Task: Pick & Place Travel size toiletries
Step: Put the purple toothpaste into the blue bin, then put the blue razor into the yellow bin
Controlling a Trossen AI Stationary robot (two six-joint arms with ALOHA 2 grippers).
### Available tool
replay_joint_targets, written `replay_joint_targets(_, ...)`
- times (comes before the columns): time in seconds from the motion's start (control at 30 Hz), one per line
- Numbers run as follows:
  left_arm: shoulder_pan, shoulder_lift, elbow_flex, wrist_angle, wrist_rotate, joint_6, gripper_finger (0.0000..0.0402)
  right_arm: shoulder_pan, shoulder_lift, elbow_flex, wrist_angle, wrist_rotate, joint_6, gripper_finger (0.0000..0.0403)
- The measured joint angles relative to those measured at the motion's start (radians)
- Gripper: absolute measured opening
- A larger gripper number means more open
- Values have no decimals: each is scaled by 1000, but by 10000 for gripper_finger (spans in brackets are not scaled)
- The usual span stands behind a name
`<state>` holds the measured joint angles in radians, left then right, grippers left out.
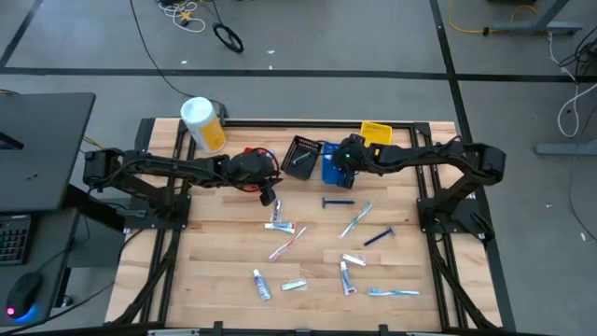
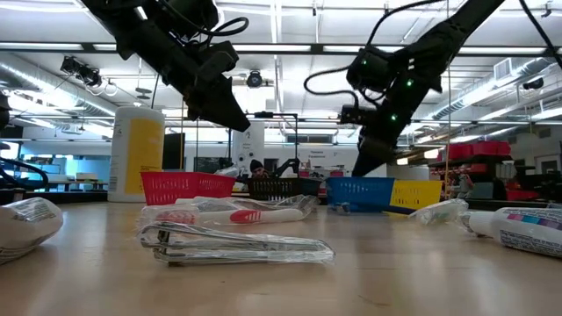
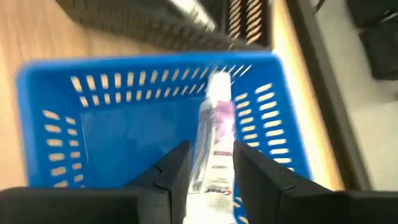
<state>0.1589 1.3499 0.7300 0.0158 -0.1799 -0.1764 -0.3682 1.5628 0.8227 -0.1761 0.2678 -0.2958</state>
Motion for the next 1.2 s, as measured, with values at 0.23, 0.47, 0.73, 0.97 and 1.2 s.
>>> replay_joint_targets(0.23, 0, 0, 0, 0, 0, -2, 111, 0, -36, 0, 36, 52, 46, 128)
replay_joint_targets(0.47, 0, 0, 0, 0, -2, -2, 111, -15, 61, 1, 34, 52, 53, 128)
replay_joint_targets(0.73, 0, 0, 0, 0, -2, -2, 111, -15, 107, 1, 32, -23, 53, 128)
replay_joint_targets(0.97, 0, 0, 0, 0, -2, 4, 111, 1, 101, 20, -3, 33, 48, 128)
replay_joint_targets(1.2, 0, 0, 0, 1, -3, 1, 111, 24, 45, 116, -132, 22, 22, 128)
